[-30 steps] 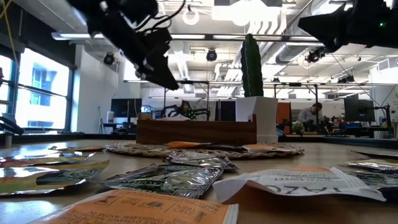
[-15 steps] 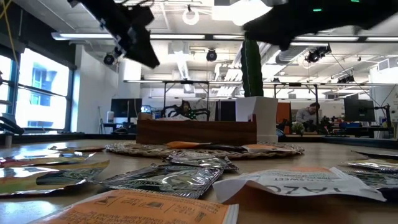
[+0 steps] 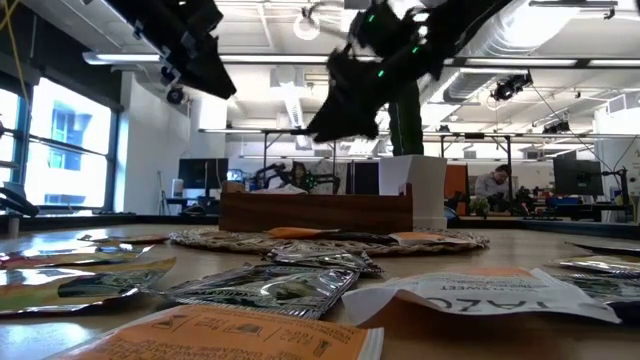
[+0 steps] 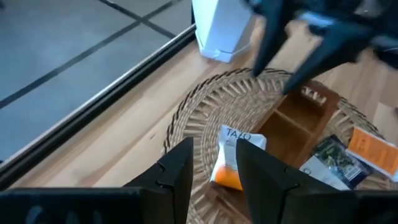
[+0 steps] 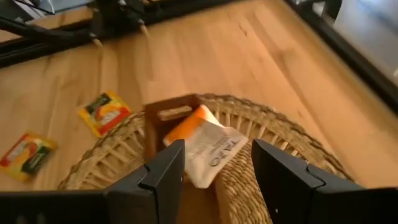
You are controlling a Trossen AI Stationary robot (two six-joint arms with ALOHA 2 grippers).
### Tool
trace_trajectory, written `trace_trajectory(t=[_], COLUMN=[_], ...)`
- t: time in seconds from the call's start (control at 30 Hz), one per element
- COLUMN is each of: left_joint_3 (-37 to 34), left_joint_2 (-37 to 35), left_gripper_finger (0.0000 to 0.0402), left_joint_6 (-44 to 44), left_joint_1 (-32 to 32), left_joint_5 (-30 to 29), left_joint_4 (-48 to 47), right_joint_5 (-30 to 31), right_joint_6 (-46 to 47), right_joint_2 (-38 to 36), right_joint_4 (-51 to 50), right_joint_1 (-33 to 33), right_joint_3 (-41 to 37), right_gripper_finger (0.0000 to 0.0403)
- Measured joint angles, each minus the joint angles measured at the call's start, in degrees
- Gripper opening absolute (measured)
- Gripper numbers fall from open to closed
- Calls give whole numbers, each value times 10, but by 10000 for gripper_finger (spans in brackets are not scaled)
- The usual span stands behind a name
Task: Pick & Place Tea
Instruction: Put the orange tea pack into the left section of the wooden organizer
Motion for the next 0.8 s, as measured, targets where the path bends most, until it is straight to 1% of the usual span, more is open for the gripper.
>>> trace_trajectory(t=[0.2,0.37,0.47,0.63,0.73,0.8], left_joint_3=[-10,-10,-10,-10,-10,-10], left_joint_2=[-1,3,3,3,3,3], left_gripper_finger=[120,120,120,120,120,120], left_joint_6=[0,0,0,0,0,0], left_joint_1=[0,0,0,0,0,0], left_joint_5=[0,-2,-4,-13,-13,-16], left_joint_4=[5,8,9,9,10,11], right_joint_5=[-73,-110,-142,-153,-169,-169], right_joint_6=[62,63,63,63,63,61], right_joint_2=[99,149,160,160,160,160], right_joint_4=[-1,11,19,37,37,35], right_joint_1=[-40,-52,-56,-55,-55,-52], right_joint_3=[43,64,68,68,68,68], right_gripper_finger=[183,183,183,183,183,182])
